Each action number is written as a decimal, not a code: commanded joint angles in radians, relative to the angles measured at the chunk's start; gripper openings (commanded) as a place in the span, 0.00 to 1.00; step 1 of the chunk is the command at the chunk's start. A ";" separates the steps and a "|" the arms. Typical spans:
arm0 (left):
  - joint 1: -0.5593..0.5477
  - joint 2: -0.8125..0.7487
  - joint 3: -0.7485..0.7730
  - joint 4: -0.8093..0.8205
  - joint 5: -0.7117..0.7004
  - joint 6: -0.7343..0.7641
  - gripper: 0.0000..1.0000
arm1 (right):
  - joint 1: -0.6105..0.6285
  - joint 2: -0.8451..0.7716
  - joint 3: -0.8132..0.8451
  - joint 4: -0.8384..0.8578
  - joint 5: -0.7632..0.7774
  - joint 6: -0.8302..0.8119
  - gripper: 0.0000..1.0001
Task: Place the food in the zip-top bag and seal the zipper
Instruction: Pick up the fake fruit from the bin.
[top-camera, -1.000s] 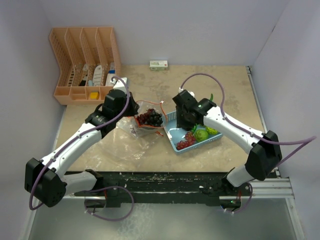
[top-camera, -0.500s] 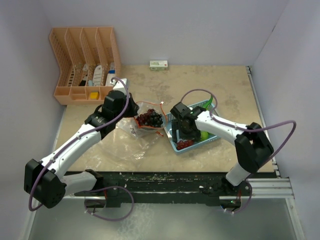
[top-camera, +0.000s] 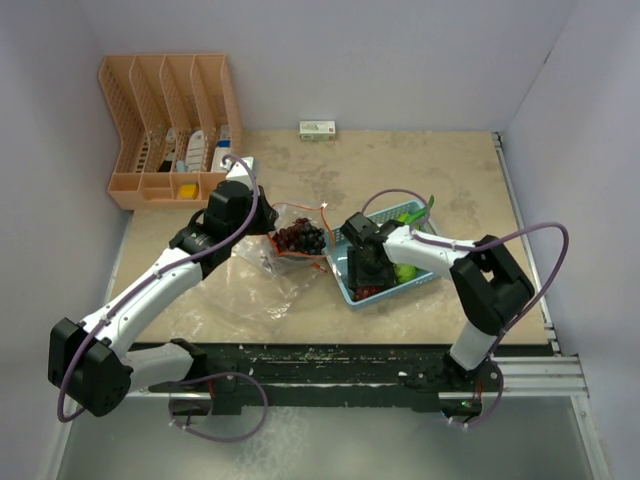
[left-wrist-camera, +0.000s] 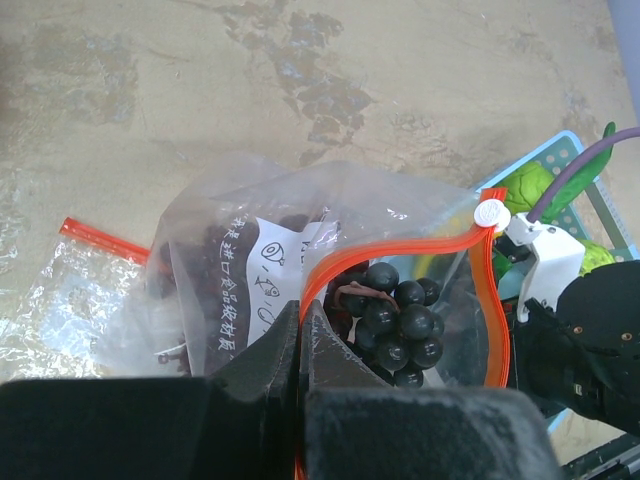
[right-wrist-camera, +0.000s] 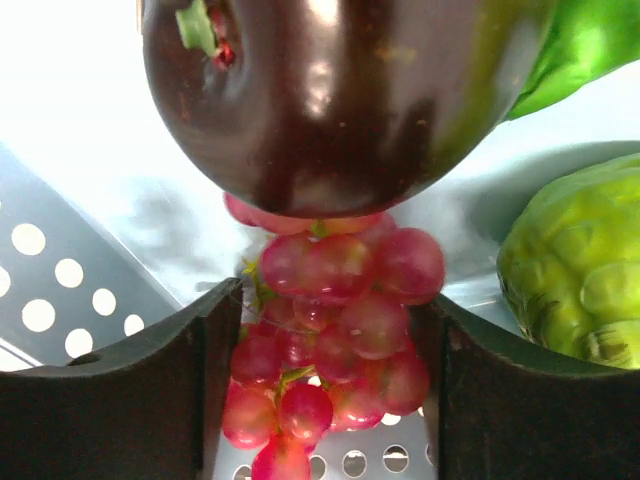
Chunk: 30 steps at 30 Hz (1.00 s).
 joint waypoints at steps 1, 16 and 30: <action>0.001 -0.006 0.004 0.030 -0.008 0.022 0.00 | -0.001 -0.022 0.031 0.002 0.014 0.019 0.59; 0.001 -0.010 0.005 0.030 -0.009 0.020 0.00 | -0.001 -0.180 0.253 -0.166 0.183 0.000 0.00; 0.001 -0.017 0.005 0.031 -0.002 0.017 0.00 | -0.001 -0.266 0.568 -0.162 0.186 -0.120 0.00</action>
